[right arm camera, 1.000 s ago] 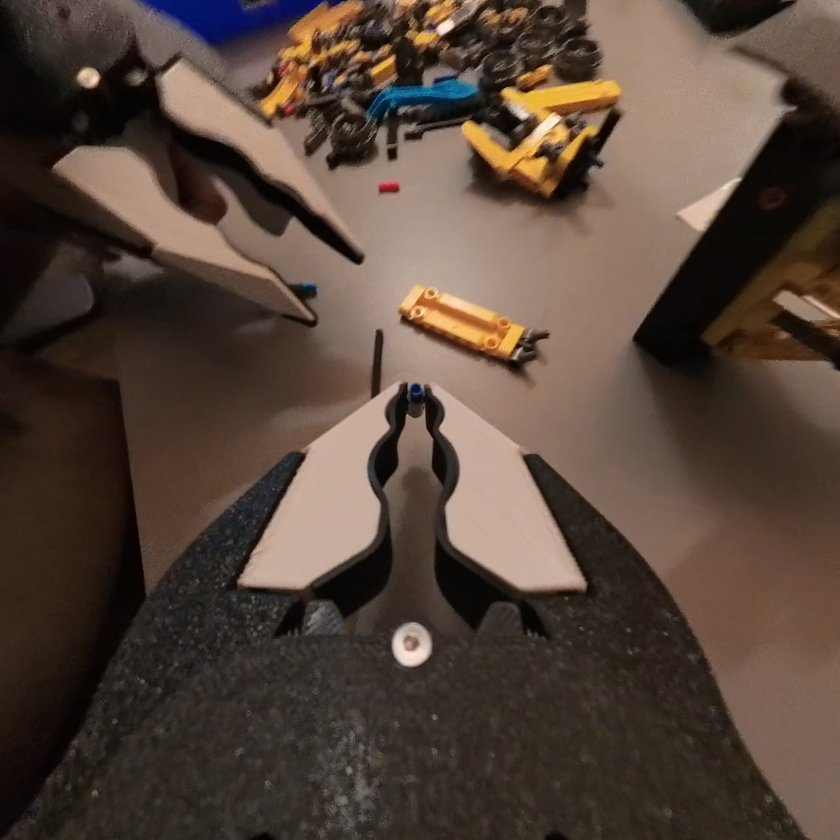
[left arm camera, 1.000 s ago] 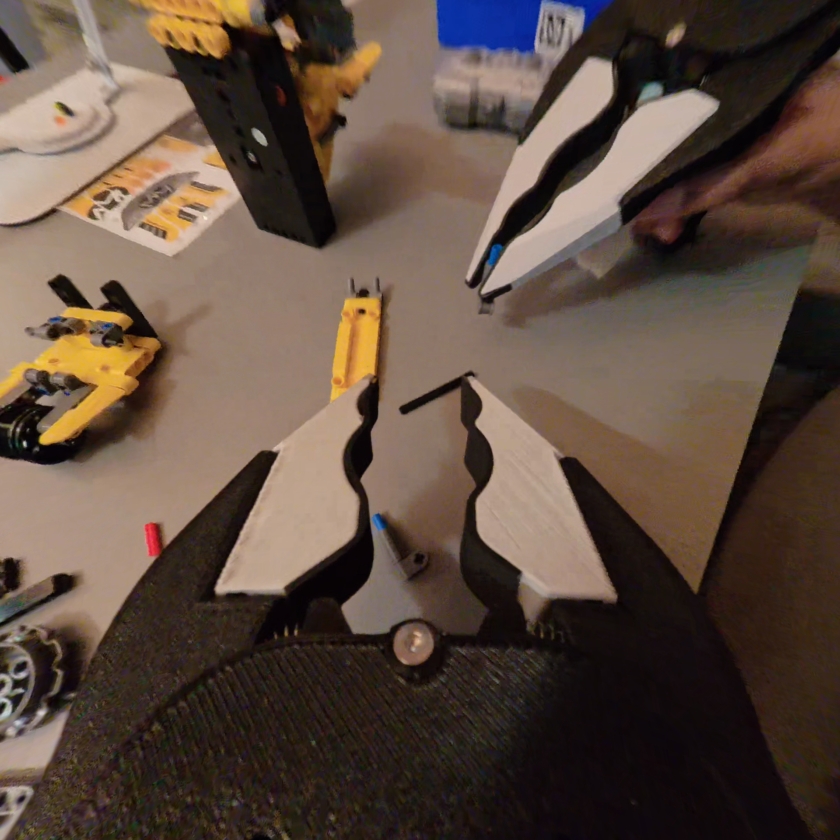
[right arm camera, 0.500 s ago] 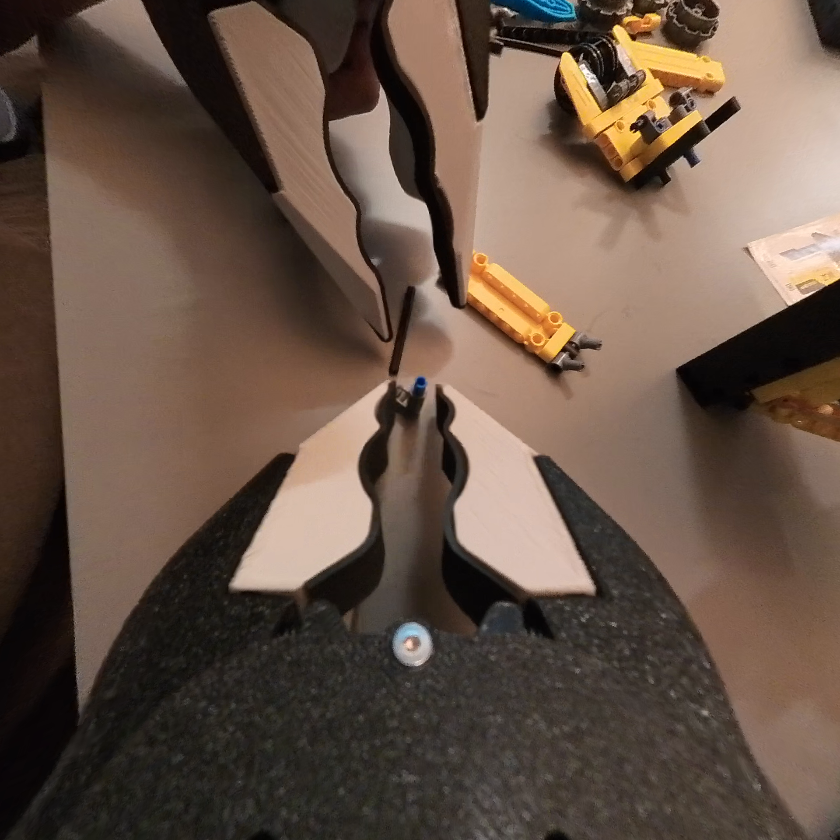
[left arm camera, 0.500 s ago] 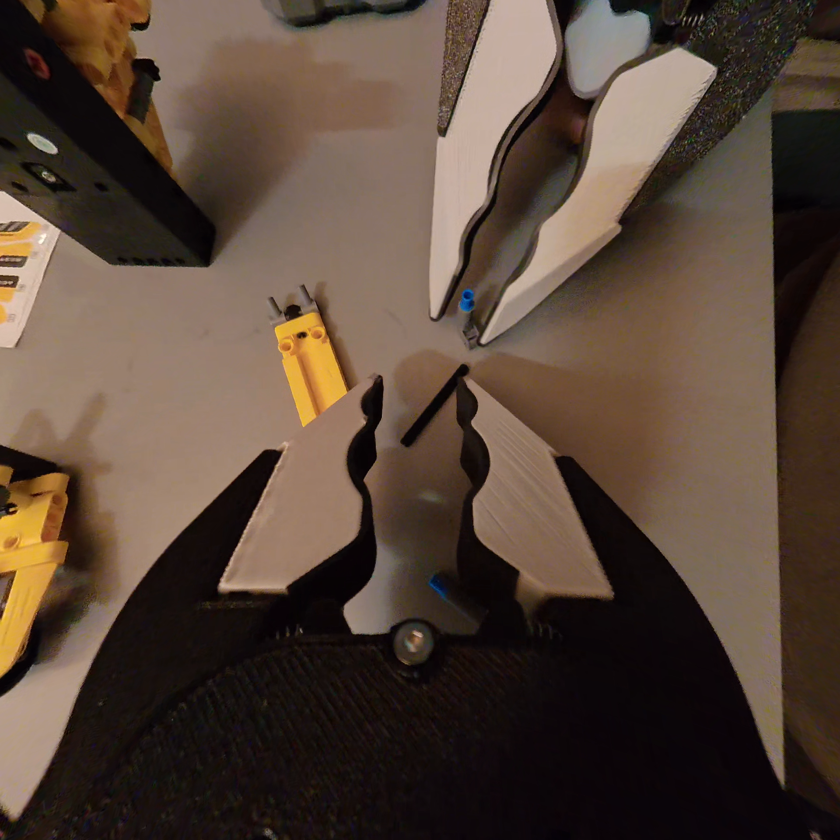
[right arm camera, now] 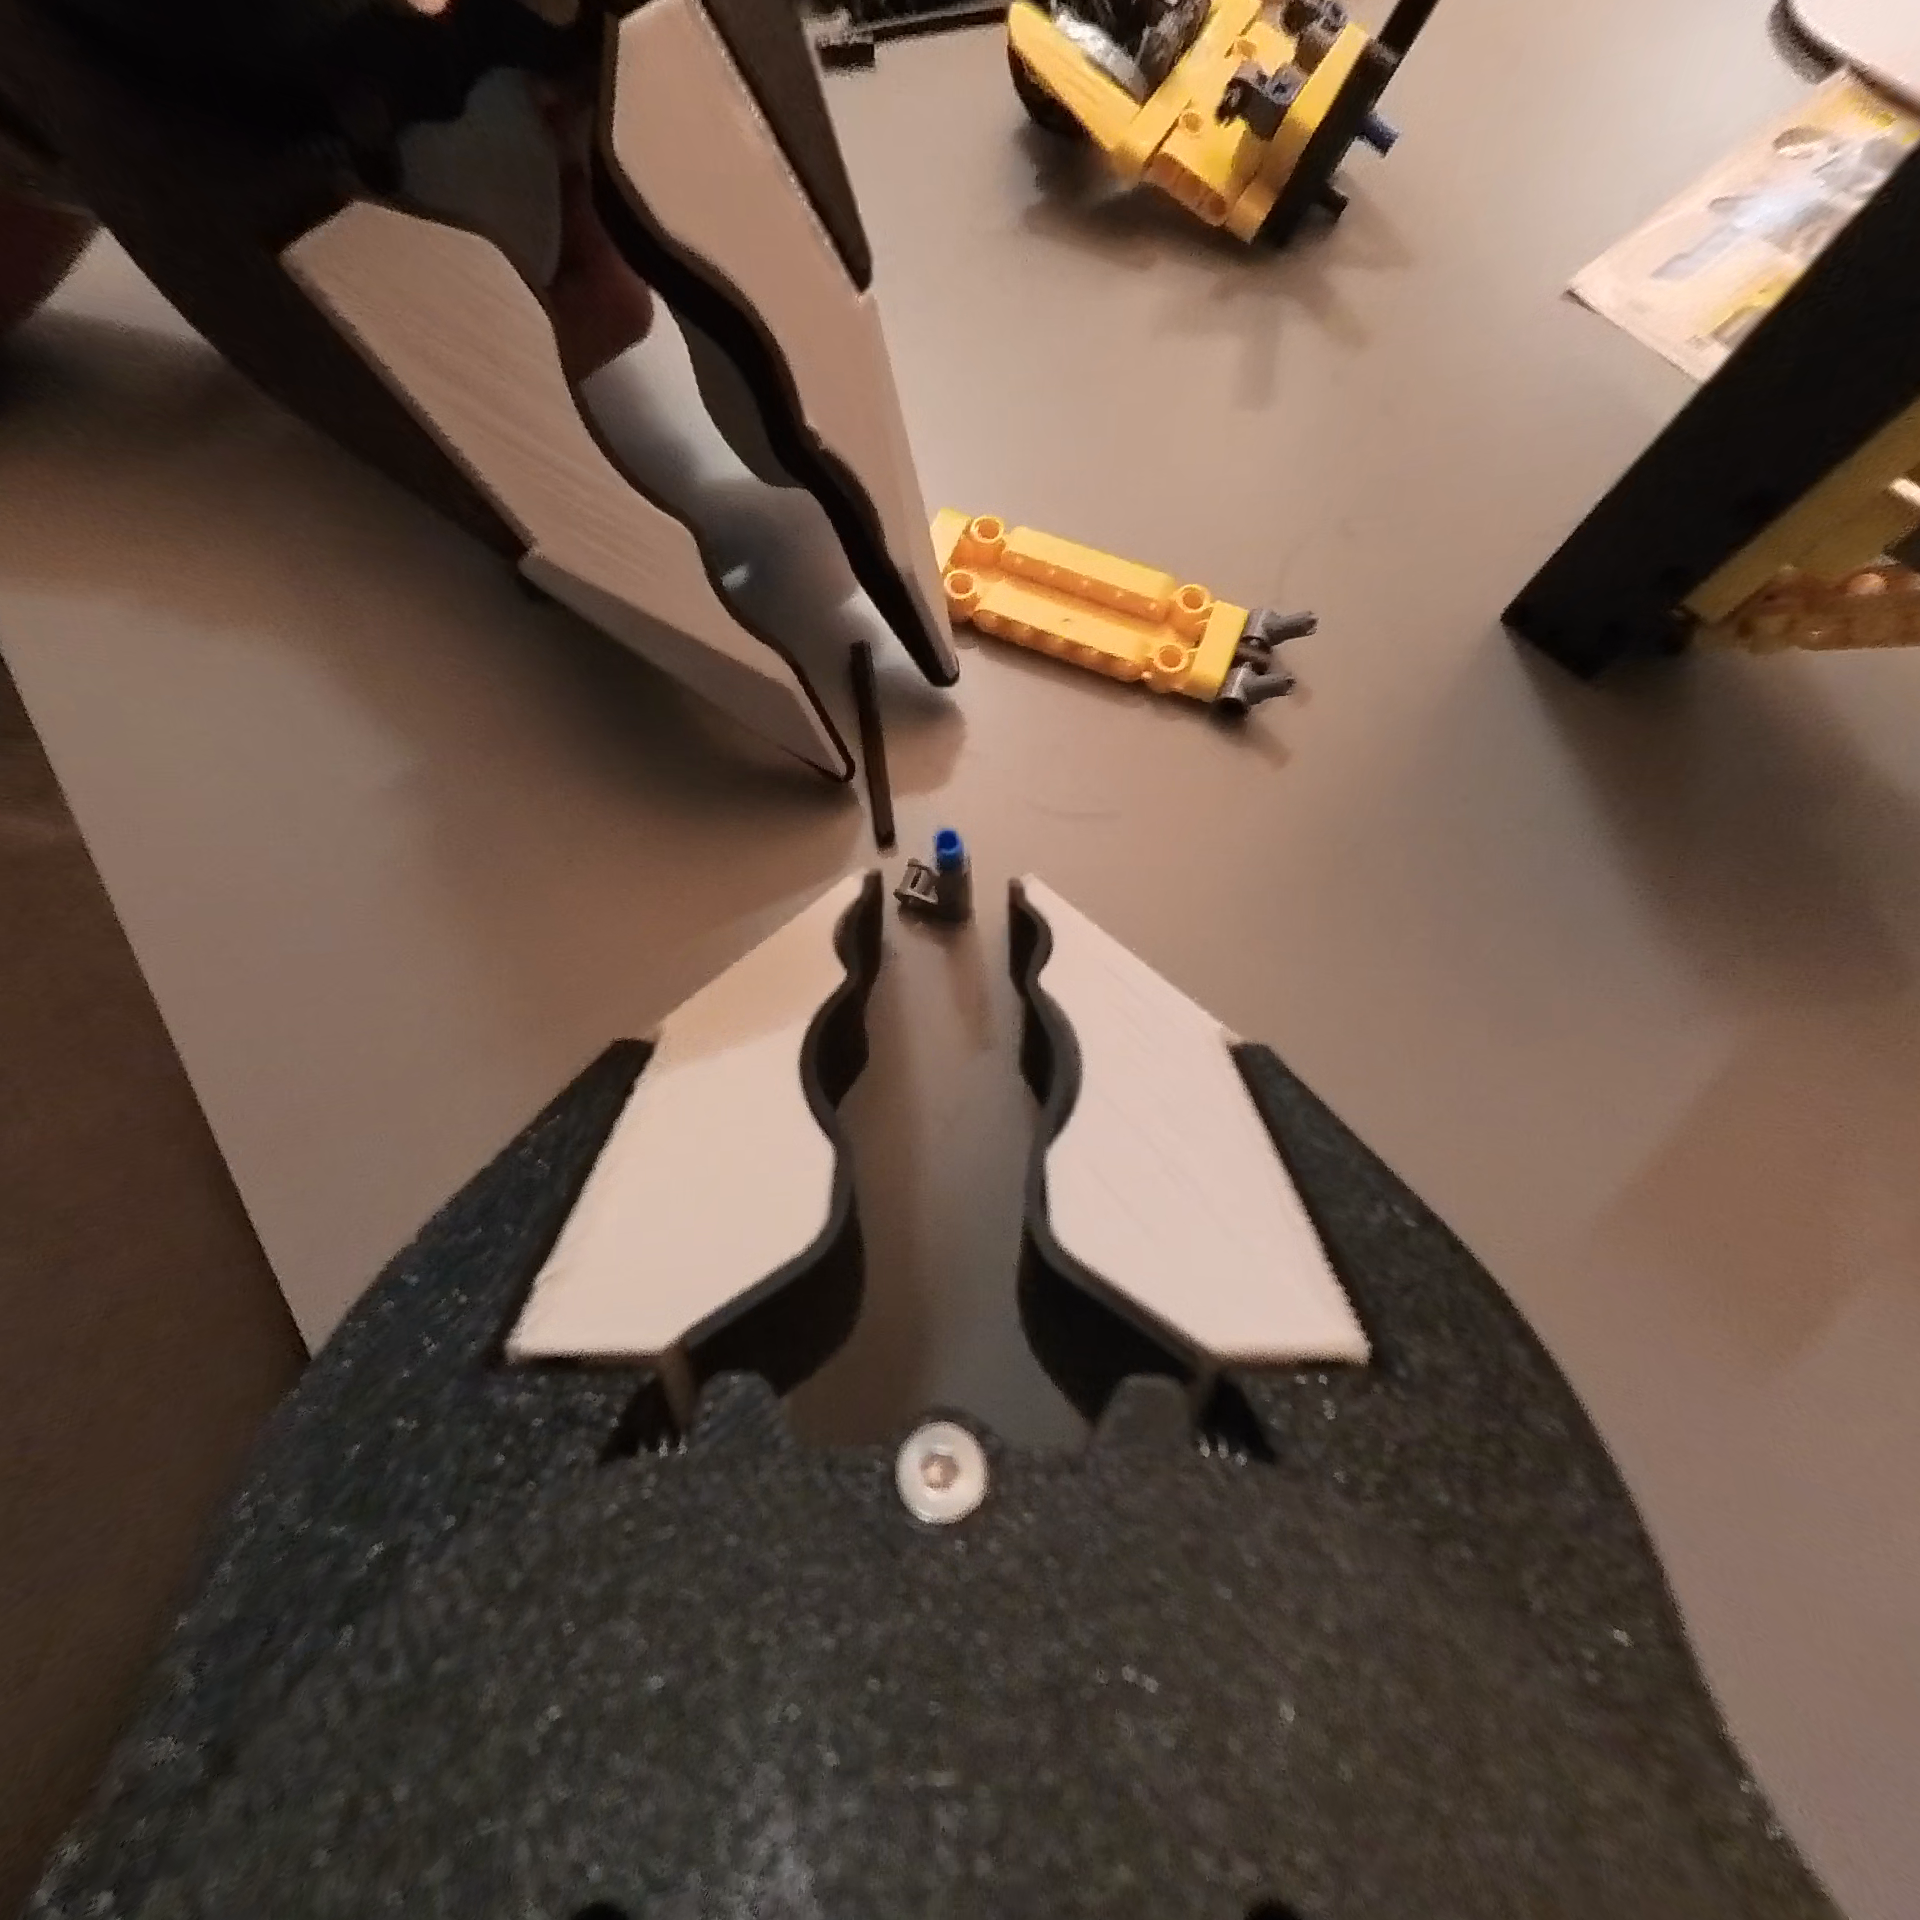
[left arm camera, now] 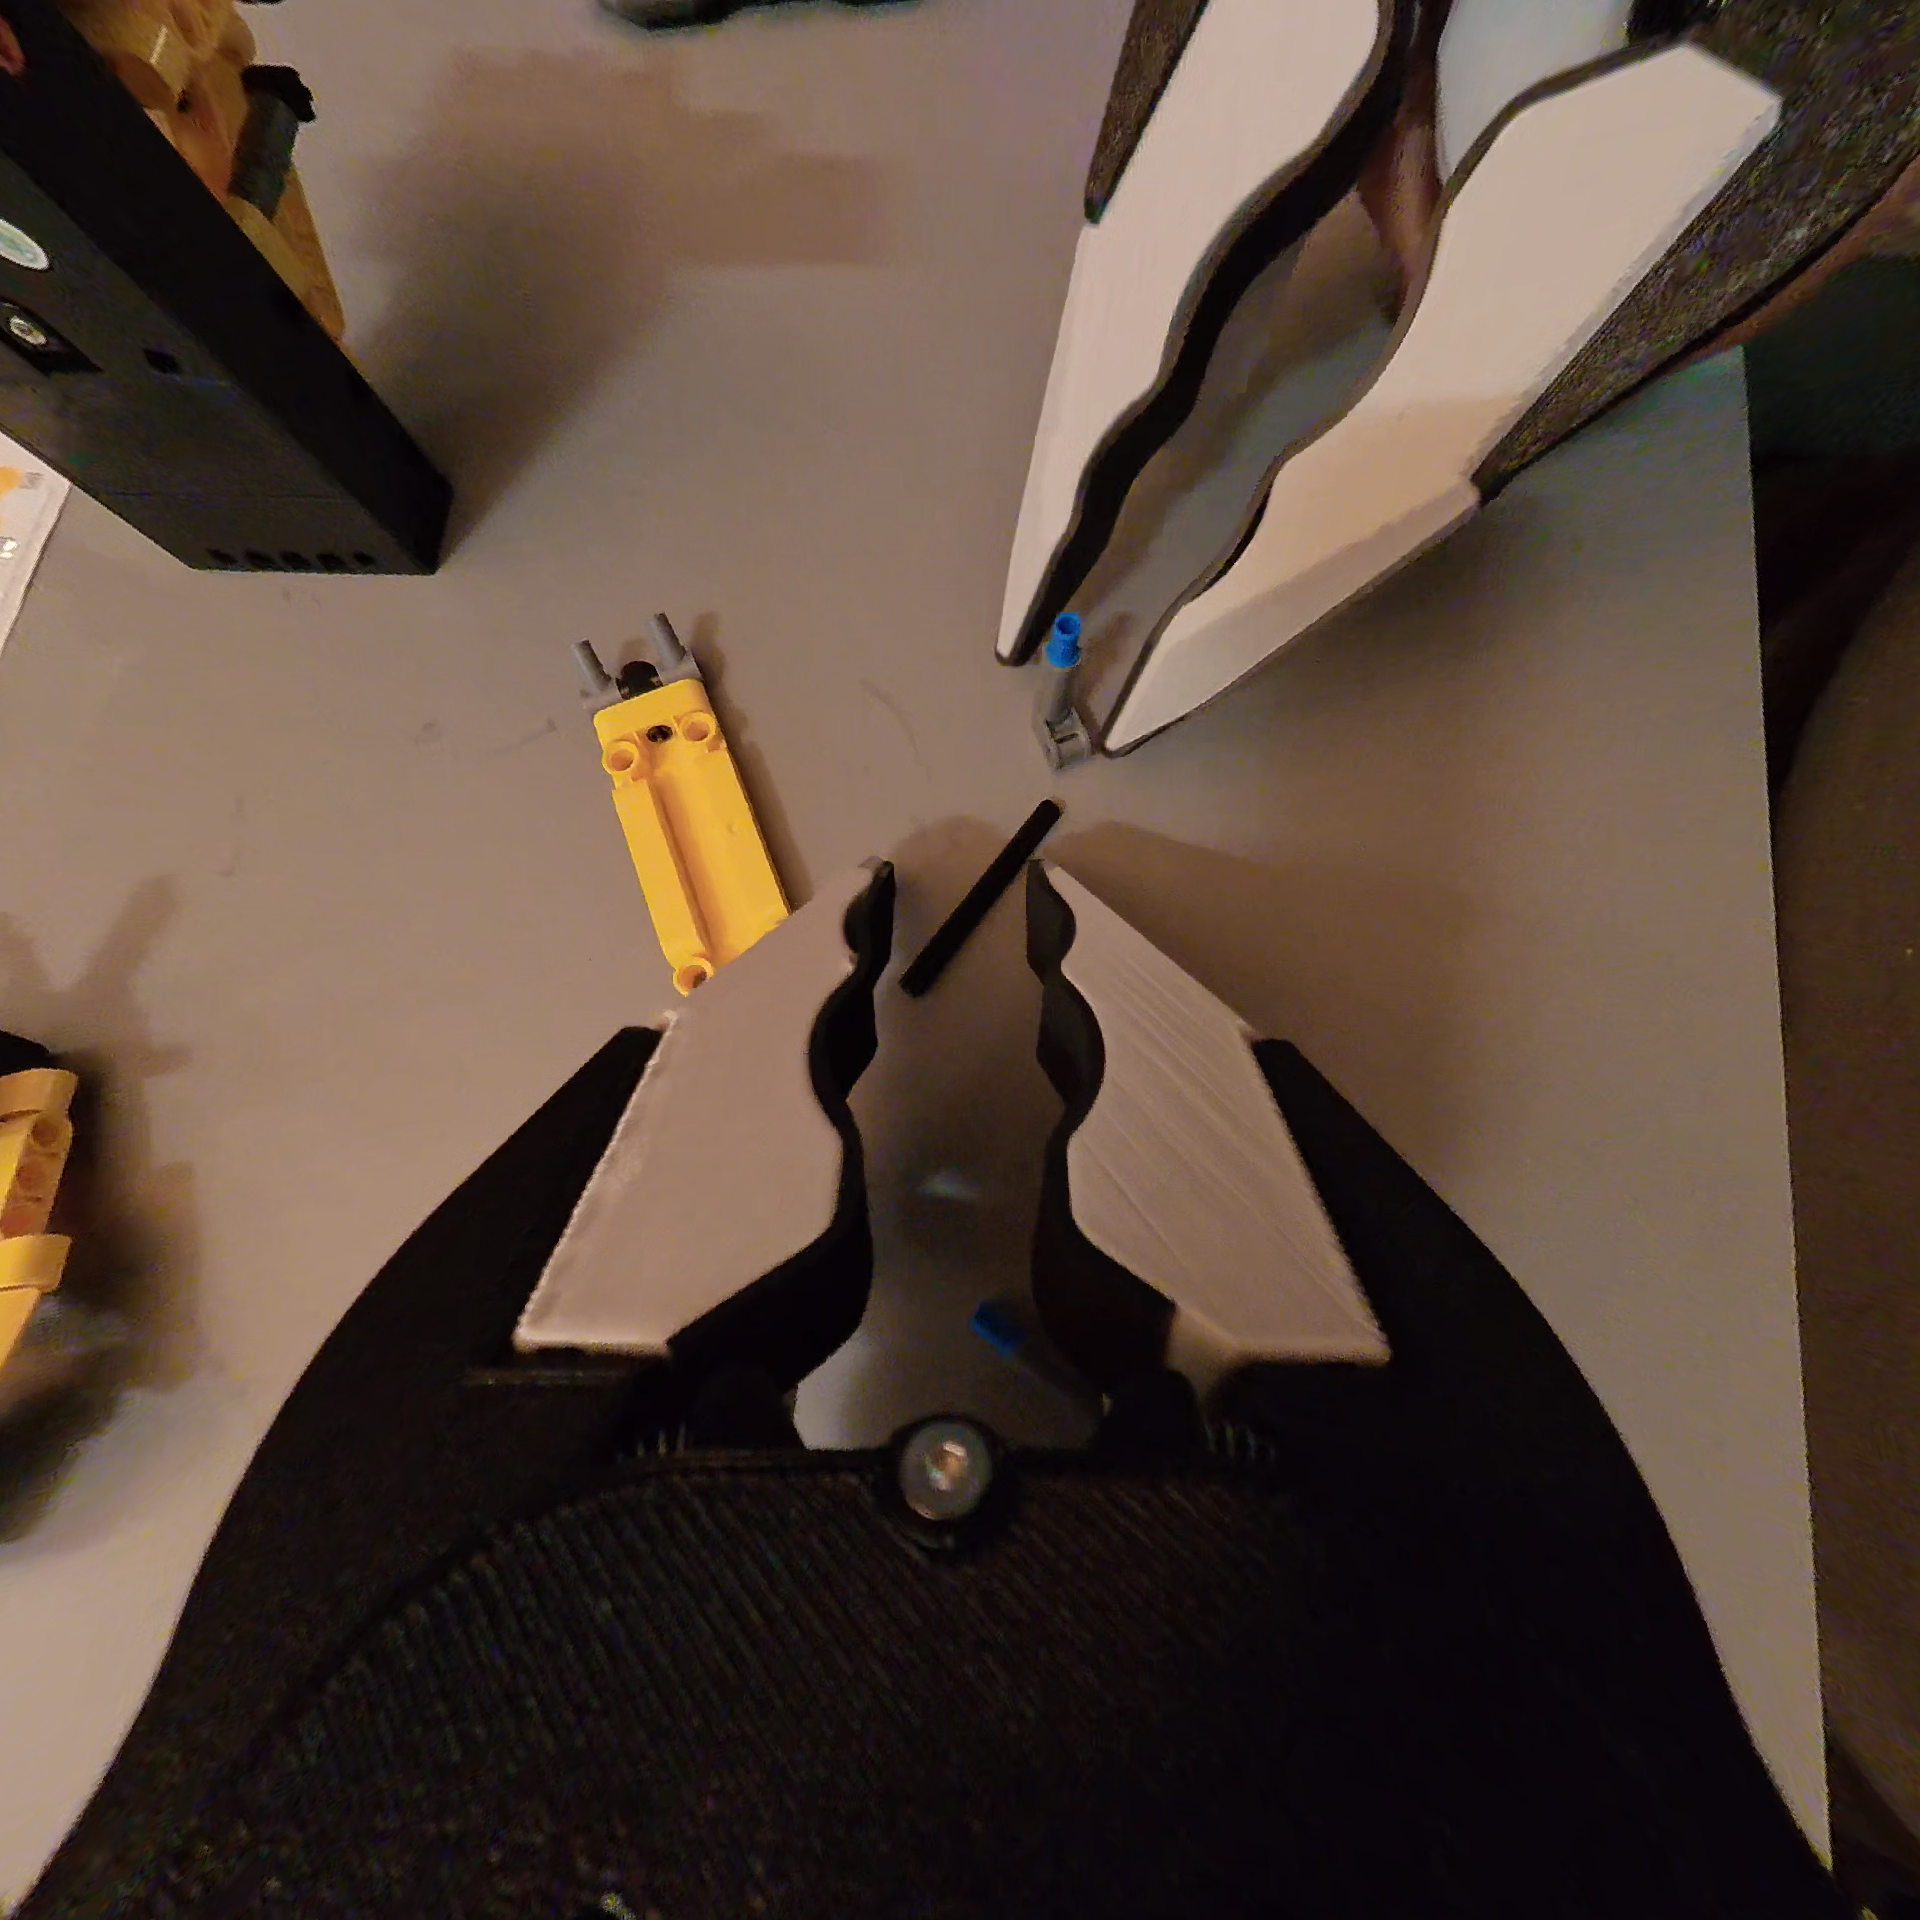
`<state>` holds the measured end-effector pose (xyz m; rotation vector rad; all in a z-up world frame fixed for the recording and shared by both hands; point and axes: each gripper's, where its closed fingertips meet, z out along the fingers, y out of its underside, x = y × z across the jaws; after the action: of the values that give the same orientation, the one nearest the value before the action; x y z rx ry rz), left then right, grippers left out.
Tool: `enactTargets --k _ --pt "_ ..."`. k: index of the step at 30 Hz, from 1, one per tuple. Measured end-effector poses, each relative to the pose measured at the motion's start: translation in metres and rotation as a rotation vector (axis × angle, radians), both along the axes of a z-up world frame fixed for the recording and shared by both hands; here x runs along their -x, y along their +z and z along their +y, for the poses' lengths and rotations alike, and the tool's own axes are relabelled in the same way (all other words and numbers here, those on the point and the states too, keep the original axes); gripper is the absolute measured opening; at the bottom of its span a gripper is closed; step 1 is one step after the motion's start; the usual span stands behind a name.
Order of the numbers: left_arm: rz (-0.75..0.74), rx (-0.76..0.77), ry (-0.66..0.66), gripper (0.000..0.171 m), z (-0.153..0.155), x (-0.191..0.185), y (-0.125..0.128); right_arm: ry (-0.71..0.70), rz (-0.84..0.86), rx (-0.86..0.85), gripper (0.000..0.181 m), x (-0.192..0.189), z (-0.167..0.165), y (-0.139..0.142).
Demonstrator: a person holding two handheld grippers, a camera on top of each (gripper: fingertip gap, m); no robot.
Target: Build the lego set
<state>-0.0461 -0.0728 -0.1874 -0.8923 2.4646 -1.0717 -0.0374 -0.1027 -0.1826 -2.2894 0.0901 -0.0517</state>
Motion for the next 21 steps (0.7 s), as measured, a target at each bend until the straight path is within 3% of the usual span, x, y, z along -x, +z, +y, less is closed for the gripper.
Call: enactTargets --k 5,11,15,21 --pt "0.029 -0.010 0.002 0.022 0.0020 0.0037 -0.0042 0.017 -0.020 0.051 0.019 0.0024 0.0031 -0.0072" --pt "0.012 -0.025 -0.008 0.011 -0.0005 0.0072 -0.0041 0.048 -0.001 0.049 0.015 0.0001 0.0047 -0.0073" --pt "-0.002 -0.036 -0.008 0.001 -0.0006 0.0070 -0.0039 0.119 -0.029 0.045 0.015 0.0002 0.0018 -0.0073" --pt "-0.022 -0.047 -0.036 0.001 -0.0031 0.0083 -0.0033 0.255 -0.162 -0.018 0.015 -0.0002 -0.0020 0.0018"
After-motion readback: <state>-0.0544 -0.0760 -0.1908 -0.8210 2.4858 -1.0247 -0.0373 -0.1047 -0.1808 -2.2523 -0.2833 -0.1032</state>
